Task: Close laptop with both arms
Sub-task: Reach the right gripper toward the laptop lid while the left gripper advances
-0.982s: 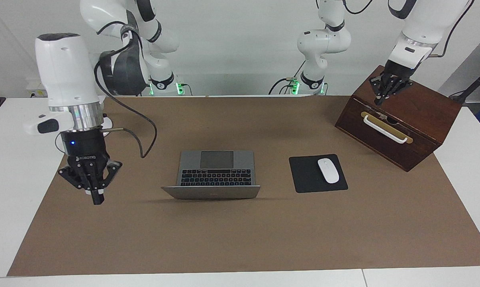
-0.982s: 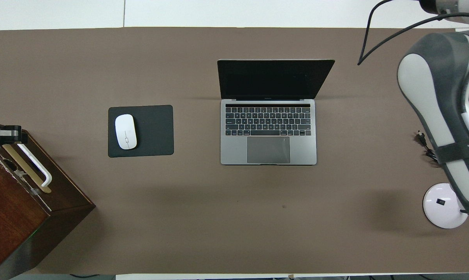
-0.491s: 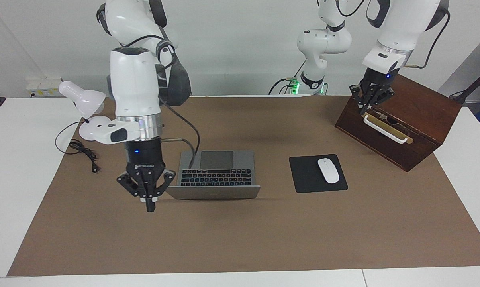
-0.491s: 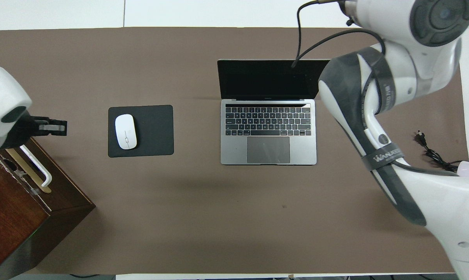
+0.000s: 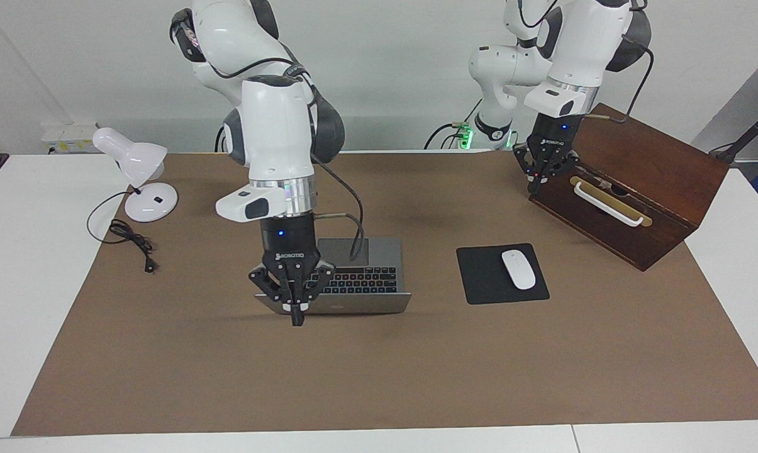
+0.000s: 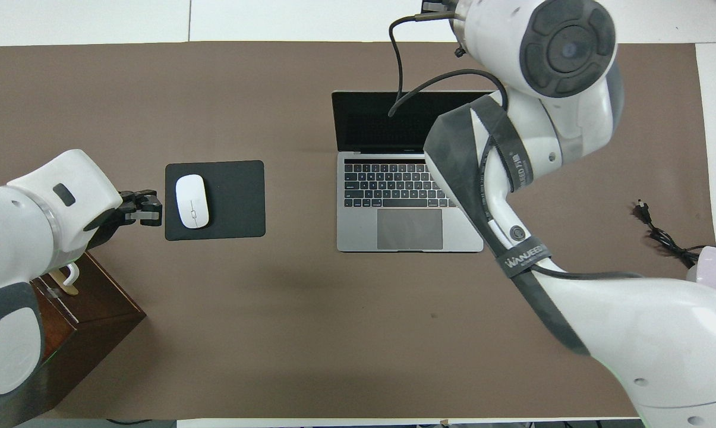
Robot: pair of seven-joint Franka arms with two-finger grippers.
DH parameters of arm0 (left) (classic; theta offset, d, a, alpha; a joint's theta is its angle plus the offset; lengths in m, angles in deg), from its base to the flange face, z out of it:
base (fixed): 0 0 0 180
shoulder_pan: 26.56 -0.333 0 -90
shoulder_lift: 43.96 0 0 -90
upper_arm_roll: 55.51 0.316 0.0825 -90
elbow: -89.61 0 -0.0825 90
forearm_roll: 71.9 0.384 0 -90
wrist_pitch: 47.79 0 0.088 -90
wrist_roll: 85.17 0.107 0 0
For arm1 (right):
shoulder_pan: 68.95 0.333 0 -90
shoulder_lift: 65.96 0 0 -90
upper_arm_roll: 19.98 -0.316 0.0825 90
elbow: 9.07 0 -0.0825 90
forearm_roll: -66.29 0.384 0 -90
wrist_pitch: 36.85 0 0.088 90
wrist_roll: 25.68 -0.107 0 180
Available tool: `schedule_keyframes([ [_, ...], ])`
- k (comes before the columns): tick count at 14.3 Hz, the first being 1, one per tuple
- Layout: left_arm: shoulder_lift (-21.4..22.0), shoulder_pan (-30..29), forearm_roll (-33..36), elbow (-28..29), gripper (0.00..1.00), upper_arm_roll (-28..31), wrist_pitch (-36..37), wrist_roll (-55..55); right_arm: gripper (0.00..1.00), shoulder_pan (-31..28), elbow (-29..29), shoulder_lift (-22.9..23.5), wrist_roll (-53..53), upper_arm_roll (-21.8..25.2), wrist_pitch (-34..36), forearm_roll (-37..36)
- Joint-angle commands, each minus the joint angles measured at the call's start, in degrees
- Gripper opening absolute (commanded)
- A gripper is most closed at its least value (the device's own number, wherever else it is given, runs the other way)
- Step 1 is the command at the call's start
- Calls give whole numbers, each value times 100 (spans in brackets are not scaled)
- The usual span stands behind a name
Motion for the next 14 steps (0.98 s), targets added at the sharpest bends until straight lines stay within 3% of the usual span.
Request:
schedule_keyframes([
  [1,336,328,-82,776,0,70,-829,-27,0,244,-575,467,-359,127,131,-183],
  [6,292,767,-82,1472,0,70,-2105,-27,0,411,-1200,1100,-448,224,8,-174],
  [10,134,1127,-82,1849,0,78,-3026,-53,0,438,-1174,1118,-386,145,183,-96],
  [14,-331,1576,-82,2175,0,78,-4010,-88,0,175,-1148,1092,-377,-189,491,159],
])
